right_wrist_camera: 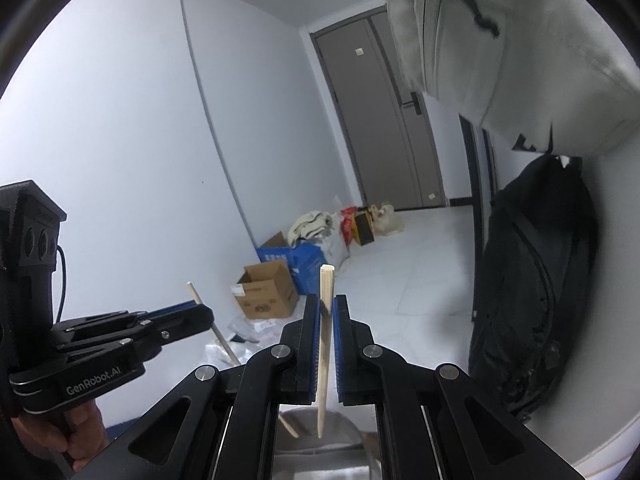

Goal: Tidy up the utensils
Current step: 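Lift both held chopsticks and carry them over the white utensil holder, then open both grippers to drop the chopsticks into the holder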

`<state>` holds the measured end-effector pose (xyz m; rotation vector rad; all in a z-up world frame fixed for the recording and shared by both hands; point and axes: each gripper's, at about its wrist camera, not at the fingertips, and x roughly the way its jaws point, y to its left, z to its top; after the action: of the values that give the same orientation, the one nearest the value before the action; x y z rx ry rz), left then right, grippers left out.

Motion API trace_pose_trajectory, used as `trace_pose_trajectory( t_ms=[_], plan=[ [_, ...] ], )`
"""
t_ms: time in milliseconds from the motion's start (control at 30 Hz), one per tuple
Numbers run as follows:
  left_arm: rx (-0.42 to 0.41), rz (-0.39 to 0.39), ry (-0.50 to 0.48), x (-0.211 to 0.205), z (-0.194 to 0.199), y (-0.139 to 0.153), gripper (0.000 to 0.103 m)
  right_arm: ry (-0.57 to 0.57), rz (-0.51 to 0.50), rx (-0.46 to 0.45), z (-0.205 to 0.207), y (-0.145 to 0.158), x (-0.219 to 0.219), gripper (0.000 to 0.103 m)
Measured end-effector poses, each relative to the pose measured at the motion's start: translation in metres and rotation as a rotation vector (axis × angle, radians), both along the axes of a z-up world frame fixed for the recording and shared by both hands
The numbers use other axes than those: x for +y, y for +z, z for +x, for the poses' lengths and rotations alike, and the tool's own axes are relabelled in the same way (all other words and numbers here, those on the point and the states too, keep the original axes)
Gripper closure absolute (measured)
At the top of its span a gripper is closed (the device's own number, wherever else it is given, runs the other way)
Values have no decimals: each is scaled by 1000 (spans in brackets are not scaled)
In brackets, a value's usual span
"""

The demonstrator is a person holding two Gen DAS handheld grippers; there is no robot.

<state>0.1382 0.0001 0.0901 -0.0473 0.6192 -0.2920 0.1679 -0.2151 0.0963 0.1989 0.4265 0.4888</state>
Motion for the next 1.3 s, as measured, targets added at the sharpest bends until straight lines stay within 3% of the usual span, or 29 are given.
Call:
trace_pose_trajectory(
  t_ms=[333,567,600,667,700,767,1000,1300],
  plan=[
    [33,-25,-32,-5,16,-14,102,28,-39,12,15,-29,14,97],
    [92,-72,-92,-3,24,-28,101,71,-11,79,23,-48,16,96],
    [102,-69,-105,-4,25,-28,97,79,4,87,24,-50,14,96],
    [117,-68,-113,-5,26,-28,76,86,28,111,25,-54,10,94],
    [114,-71,-104,-5,26,-28,63,77,40,124,25,-56,6,90],
    [87,-75,-62,1,23,-25,55,68,76,144,23,-59,-3,81],
    [104,-84,18,14,15,-27,55,0,130,192,11,-67,-31,66],
    [91,-53,98,17,-12,-25,55,-19,151,173,-17,-60,-43,51]
  ],
)
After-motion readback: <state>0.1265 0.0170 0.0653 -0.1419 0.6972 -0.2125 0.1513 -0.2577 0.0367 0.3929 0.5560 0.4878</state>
